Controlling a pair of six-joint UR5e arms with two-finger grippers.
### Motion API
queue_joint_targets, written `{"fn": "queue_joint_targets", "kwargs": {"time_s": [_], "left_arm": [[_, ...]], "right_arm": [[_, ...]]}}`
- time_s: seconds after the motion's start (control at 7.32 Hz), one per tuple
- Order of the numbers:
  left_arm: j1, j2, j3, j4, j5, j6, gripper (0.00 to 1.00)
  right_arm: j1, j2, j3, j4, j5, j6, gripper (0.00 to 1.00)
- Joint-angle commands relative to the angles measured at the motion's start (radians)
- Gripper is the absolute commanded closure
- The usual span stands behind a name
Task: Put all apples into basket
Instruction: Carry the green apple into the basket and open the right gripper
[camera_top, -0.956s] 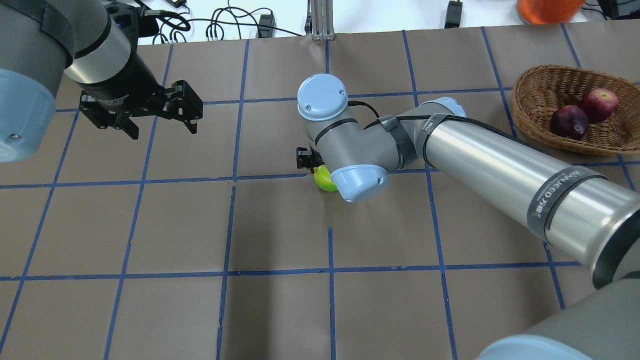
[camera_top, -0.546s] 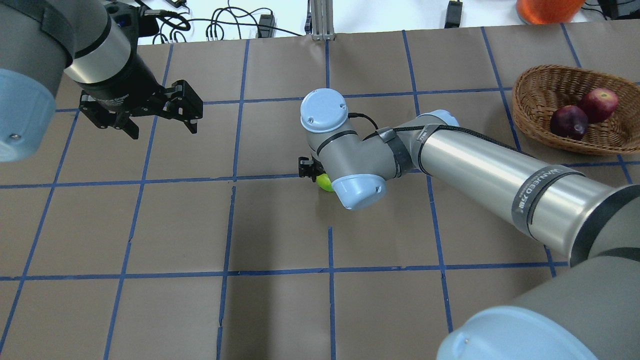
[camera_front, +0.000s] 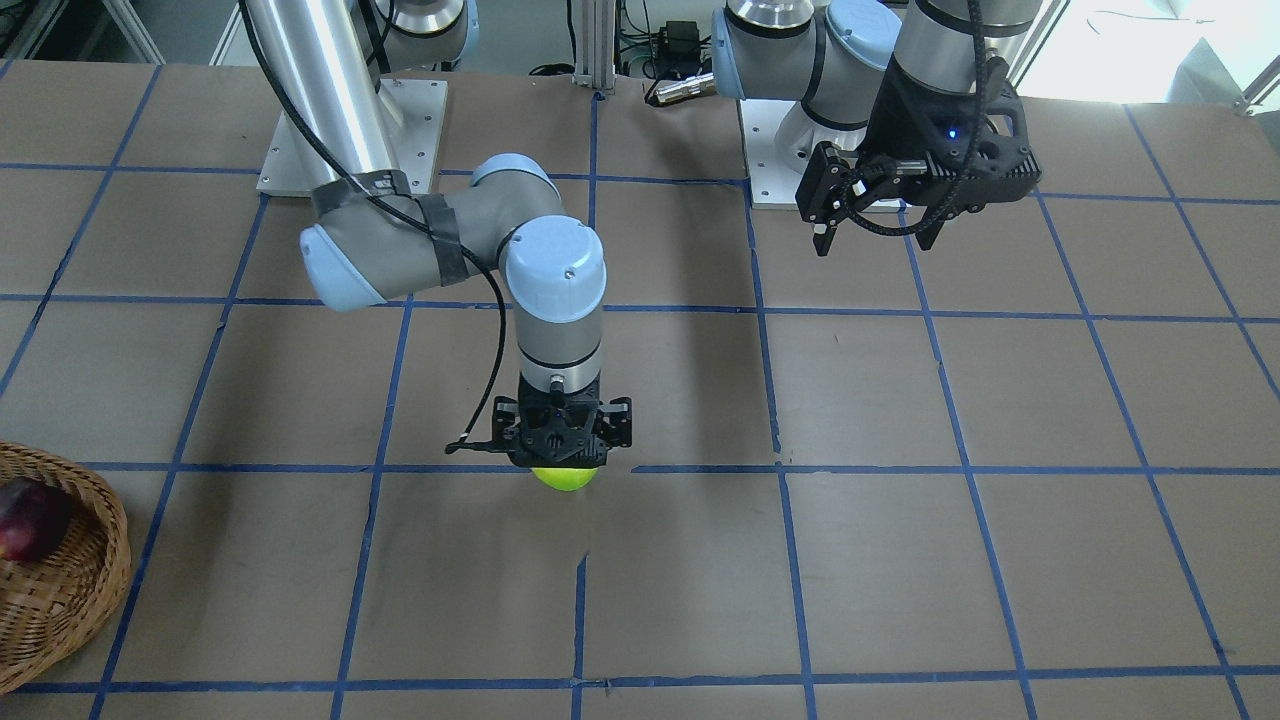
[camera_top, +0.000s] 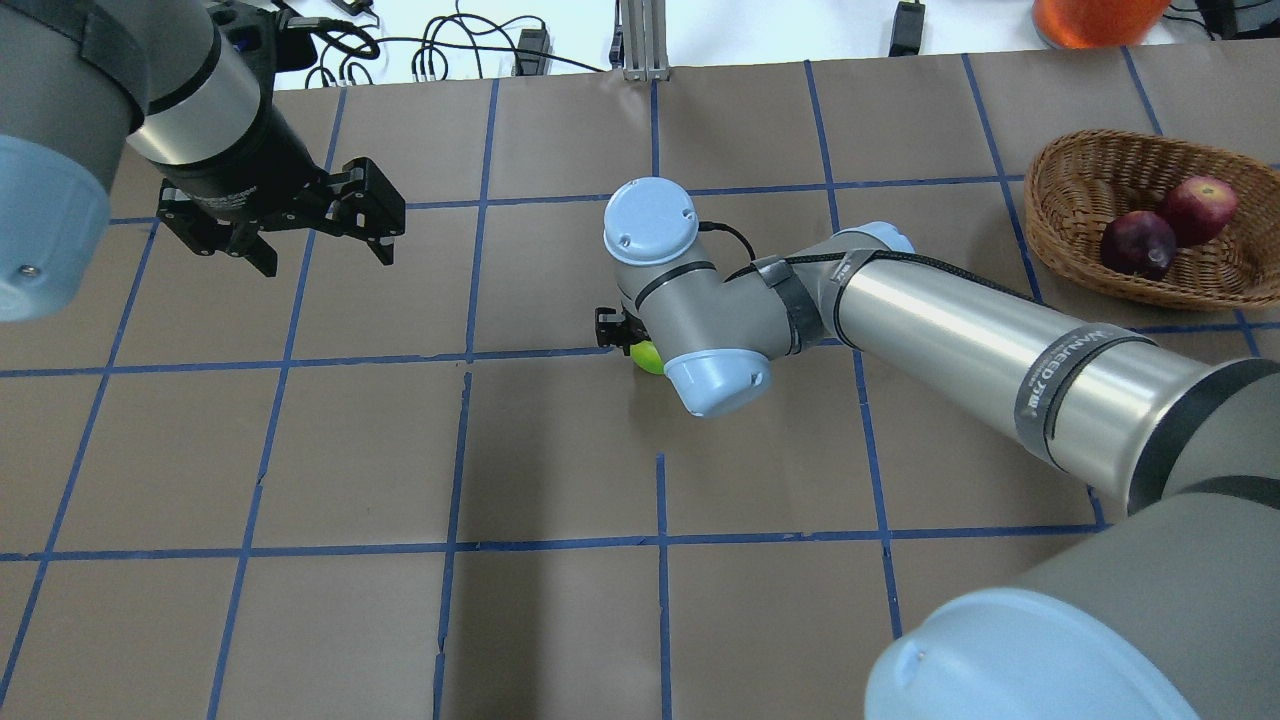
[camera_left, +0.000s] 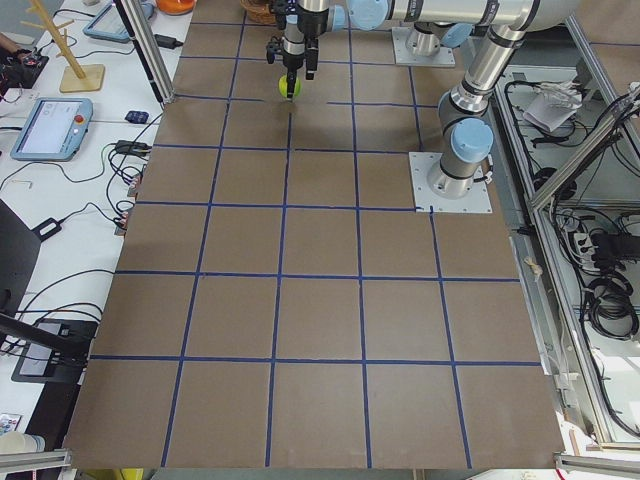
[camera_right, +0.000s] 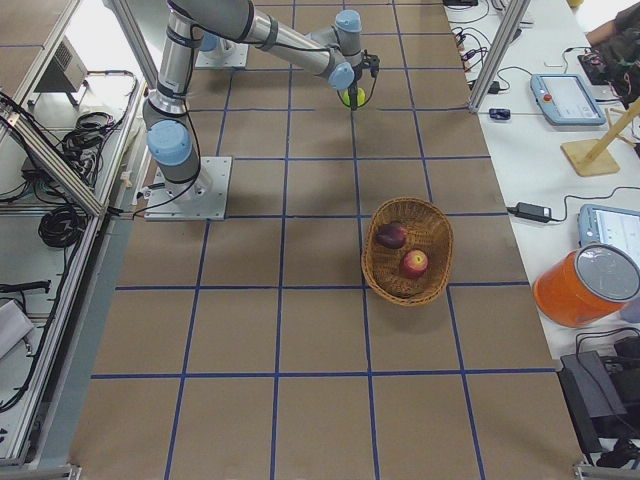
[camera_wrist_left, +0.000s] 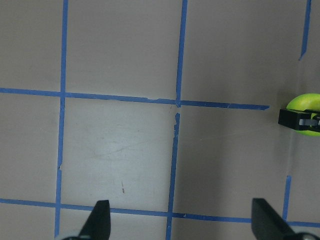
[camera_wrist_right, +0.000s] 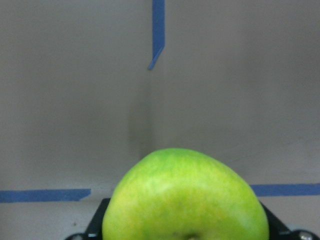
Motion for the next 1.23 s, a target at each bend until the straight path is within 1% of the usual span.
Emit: {"fn": "queue_joint_targets", "kwargs": {"time_s": [0.0,0.14,0.27,0.41,0.55,0.68,0.82,0.96,1.09], "left_arm": [[-0.001,0.0,0.001,0.0,-0.001,0.0,0.0],[0.0,-0.002,0.007,0.0,-0.001,-0.001,0.0],[0.0,-0.002,0.002,0.0,-0.001,-0.001,0.0],[0.002,-0.002,0.004,0.0,-0.002,-0.001,0.0],[-0.001,0.0,0.001,-0.003,-0.005,-0.025,0.0],[-0.001,0.0,-0.002,0.001,-0.013,-0.059,0.0],[-0.001,-0.002,-0.002,0.0,-0.027,-0.055,0.0],[0.0,-0.002,-0.001,0.0,-0.025,-0.044,0.0],[-0.001,-0.002,-0.001,0.0,-0.024,-0.046,0.0]], "right_arm": [[-0.233,-0.119,-0.11,0.25,-0.008,-0.26,0.99],[-0.389,-0.132,-0.137,0.26,-0.019,-0.451,1.0],[-0.558,-0.129,-0.172,0.252,-0.011,-0.655,1.0],[-0.698,-0.091,-0.23,0.249,-0.007,-0.853,1.0],[-0.778,-0.019,-0.276,0.247,-0.008,-0.956,1.0],[-0.802,0.053,-0.295,0.228,-0.005,-0.995,1.0],[-0.802,0.098,-0.295,0.146,-0.002,-0.999,0.98],[-0.802,0.141,-0.296,0.09,0.015,-0.996,0.54],[-0.804,0.155,-0.296,0.083,0.085,-0.994,0.07]]}}
